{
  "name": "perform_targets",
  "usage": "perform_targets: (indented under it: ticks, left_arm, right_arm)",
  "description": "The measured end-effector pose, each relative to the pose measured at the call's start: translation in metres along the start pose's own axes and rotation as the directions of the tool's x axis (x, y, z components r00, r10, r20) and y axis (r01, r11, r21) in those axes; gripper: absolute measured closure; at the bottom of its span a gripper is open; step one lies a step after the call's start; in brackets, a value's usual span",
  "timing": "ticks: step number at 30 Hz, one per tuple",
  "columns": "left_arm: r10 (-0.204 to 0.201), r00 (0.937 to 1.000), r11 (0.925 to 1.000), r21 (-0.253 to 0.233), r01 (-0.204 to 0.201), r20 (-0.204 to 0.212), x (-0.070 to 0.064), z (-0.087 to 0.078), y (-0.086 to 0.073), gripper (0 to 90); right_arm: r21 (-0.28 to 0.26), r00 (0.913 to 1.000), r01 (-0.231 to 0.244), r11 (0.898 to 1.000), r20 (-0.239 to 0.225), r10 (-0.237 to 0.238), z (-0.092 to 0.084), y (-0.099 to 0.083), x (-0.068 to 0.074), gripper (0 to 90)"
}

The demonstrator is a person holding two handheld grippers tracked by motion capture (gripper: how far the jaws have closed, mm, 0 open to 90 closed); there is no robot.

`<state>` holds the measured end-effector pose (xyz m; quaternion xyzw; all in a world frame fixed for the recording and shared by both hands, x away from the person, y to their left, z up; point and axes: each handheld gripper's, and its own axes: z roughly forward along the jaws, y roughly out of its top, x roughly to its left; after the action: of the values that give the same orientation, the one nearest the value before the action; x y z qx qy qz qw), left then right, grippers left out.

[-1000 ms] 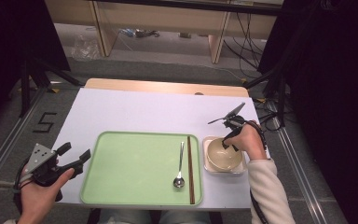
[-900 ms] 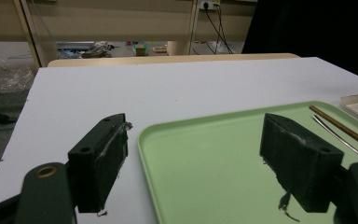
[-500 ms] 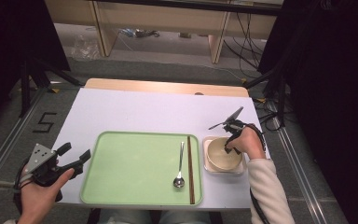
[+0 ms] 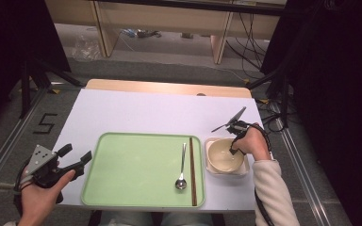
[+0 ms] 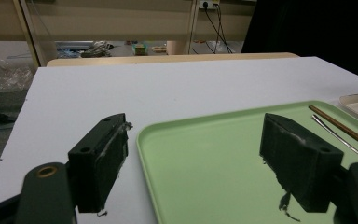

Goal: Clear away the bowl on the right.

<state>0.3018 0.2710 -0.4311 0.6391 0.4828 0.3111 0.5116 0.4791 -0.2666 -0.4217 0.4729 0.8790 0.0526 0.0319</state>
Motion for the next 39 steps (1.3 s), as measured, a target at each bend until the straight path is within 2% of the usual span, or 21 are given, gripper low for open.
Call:
perform_targets:
  ticks: [1,2,5,6,9,14,15,16,21,23,24,25,26,27,28,29,31,32,33,34,39]
  left_arm:
    - [0.000,1.0000,1.0000,0.000,0.000,0.000,0.000,0.000,0.000,22.8]
    - [0.001,1.0000,1.0000,0.000,-0.001,0.000,0.000,0.000,0.000,22.8]
    - [0.000,1.0000,1.0000,0.000,0.000,0.000,0.000,0.000,0.000,22.8]
    - [0.001,1.0000,1.0000,0.000,-0.001,0.001,0.000,0.000,0.000,22.8]
    - [0.000,1.0000,1.0000,-0.001,0.000,0.000,0.000,0.000,0.000,22.8]
    - [0.004,1.0000,1.0000,0.002,-0.004,0.001,0.000,0.000,0.000,22.9]
    - [0.001,1.0000,1.0000,0.002,-0.001,0.002,0.000,0.000,0.000,22.9]
    - [0.001,1.0000,1.0000,0.001,-0.001,0.001,0.000,0.000,0.000,22.9]
    - [0.000,1.0000,1.0000,0.000,0.000,0.001,0.000,0.000,0.000,22.9]
    - [0.000,1.0000,1.0000,-0.001,0.000,0.001,0.000,0.000,0.000,22.9]
    - [0.001,1.0000,1.0000,0.000,-0.001,0.001,0.000,0.000,0.000,22.9]
    - [0.002,1.0000,1.0000,0.001,-0.002,0.000,0.001,0.000,0.000,22.9]
    - [0.003,1.0000,1.0000,0.001,-0.003,0.000,0.001,0.000,0.000,22.9]
    - [0.001,1.0000,1.0000,0.000,-0.001,0.001,0.000,0.000,0.000,22.9]
    - [0.000,1.0000,1.0000,-0.001,0.000,0.001,0.000,0.000,0.000,22.9]
    - [-0.001,1.0000,1.0000,-0.001,0.001,0.001,0.000,0.000,0.000,22.9]
    - [-0.001,1.0000,1.0000,-0.001,0.001,0.000,0.000,0.000,0.000,22.9]
    - [-0.001,1.0000,1.0000,-0.001,0.001,0.000,0.000,0.000,0.000,22.8]
    - [-0.001,1.0000,1.0000,-0.001,0.001,0.000,0.000,0.000,0.000,22.8]
    - [-0.001,1.0000,1.0000,-0.001,0.001,0.000,0.000,0.000,0.000,22.9]
    - [0.000,1.0000,1.0000,-0.002,0.000,0.000,0.000,0.000,0.000,22.8]
  right_arm:
    - [0.013,0.9998,-0.022,1.000,0.001,0.021,-0.003,0.000,0.003,81.0]
    - [0.000,1.0000,0.003,1.000,0.002,-0.003,-0.004,0.001,0.003,82.0]
    - [-0.003,0.9998,0.020,1.000,0.003,-0.020,-0.009,0.001,0.006,84.4]
    - [-0.006,1.0000,0.007,1.000,-0.001,-0.007,-0.010,0.001,0.007,85.0]
    - [-0.009,0.9997,0.003,1.000,0.023,-0.003,-0.012,0.003,0.011,85.2]
    - [-0.016,0.9997,0.005,1.000,0.023,-0.005,-0.016,0.004,0.015,85.4]
    - [-0.002,0.9995,0.005,1.000,0.031,-0.005,-0.017,0.004,0.016,85.4]
    - [-0.003,0.9992,0.027,1.000,0.031,-0.027,-0.017,0.005,0.015,85.4]
    - [-0.028,0.9990,-0.021,0.999,0.037,0.022,-0.017,0.005,0.019,85.4]
    - [-0.026,0.9990,-0.006,1.000,0.043,0.007,-0.018,0.006,0.017,85.4]
    - [-0.026,0.9984,-0.037,0.999,0.041,0.038,-0.019,0.006,0.019,85.4]
    - [-0.039,0.9983,-0.030,0.999,0.049,0.032,-0.020,0.006,0.018,85.4]
    - [-0.025,0.9975,-0.046,0.999,0.052,0.047,-0.022,0.006,0.020,85.4]
    - [-0.039,0.9985,0.020,0.999,0.052,-0.018,-0.023,0.007,0.015,85.4]
    - [-0.030,0.9984,-0.041,0.999,0.038,0.042,-0.025,0.006,0.019,85.4]
    - [-0.061,0.9975,-0.048,0.997,0.050,0.051,-0.024,0.005,0.020,85.4]
    - [-0.047,0.9986,-0.029,0.998,0.043,0.031,-0.027,0.006,0.020,85.4]
    - [-0.051,0.9987,-0.029,0.998,0.041,0.031,-0.028,0.006,0.021,85.4]
    - [-0.078,0.9989,0.003,0.997,0.046,0.001,-0.028,0.007,0.019,85.4]
    - [-0.070,0.9982,-0.040,0.997,0.042,0.043,-0.029,0.006,0.023,85.4]
    - [-0.083,0.9985,-0.031,0.996,0.042,0.035,-0.034,0.007,0.026,85.4]
